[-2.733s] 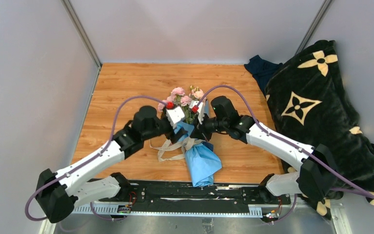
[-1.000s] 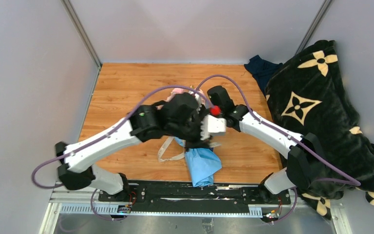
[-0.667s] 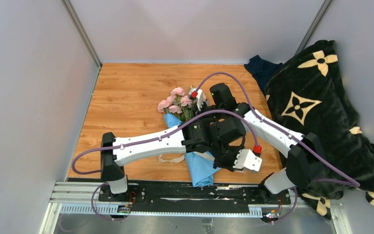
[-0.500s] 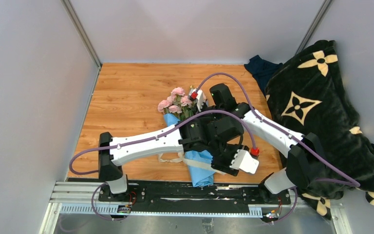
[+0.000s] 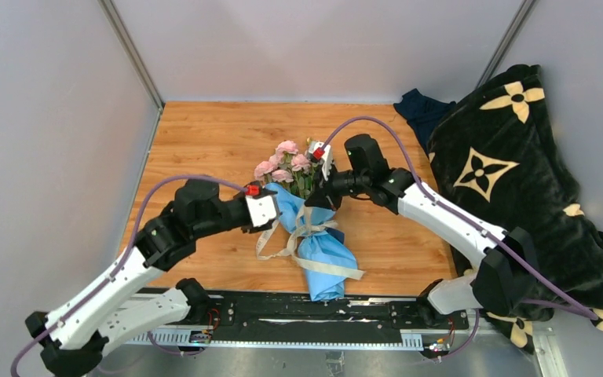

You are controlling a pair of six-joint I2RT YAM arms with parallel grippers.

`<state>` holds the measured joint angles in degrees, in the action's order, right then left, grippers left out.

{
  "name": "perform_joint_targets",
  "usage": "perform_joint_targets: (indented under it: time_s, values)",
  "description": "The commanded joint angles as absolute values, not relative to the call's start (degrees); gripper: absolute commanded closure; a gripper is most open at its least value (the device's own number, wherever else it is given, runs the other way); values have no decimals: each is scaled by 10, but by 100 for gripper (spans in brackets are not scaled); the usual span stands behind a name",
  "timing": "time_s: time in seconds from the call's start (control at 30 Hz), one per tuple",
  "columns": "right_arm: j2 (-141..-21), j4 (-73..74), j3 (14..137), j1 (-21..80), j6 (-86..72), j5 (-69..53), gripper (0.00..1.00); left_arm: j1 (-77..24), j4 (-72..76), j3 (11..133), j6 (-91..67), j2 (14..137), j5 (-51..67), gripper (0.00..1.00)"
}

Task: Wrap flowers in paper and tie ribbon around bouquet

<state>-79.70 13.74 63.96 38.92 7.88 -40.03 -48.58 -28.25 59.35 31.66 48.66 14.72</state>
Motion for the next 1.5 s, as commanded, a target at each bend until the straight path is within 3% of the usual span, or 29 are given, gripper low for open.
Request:
perform_joint_targets:
  time_s: [0.0, 0.27, 0.53, 0.83, 0.93, 1.03, 1.07, 1.27, 1.47]
  values:
    - [-761, 94, 621, 422, 106, -438, 100, -435, -199, 436, 285, 420, 221, 44]
    - [-764, 95, 622, 444, 184, -478, 100, -424, -14, 359, 158, 472, 272, 36]
    - [-777, 112, 629, 444, 198, -473, 100, -410, 128, 307, 86, 523, 300, 42]
    - [-790, 100, 634, 444, 192, -491, 100, -410, 154, 283, 91, 531, 290, 77]
    - [-790, 98, 632, 444, 188, -492, 100, -410, 161, 276, 88, 532, 287, 97]
    - [-790, 93, 631, 444, 180, -490, 100, -409, 167, 270, 77, 530, 278, 100]
    - [-790, 92, 631, 444, 178, -488, 99, -408, 167, 268, 70, 529, 271, 100]
    - [-777, 111, 632, 443, 168, -430, 66, -377, 188, 244, 4, 523, 237, 100]
    - [-728, 98, 577, 444, 121, -351, 59, -366, 223, 214, -37, 509, 227, 100]
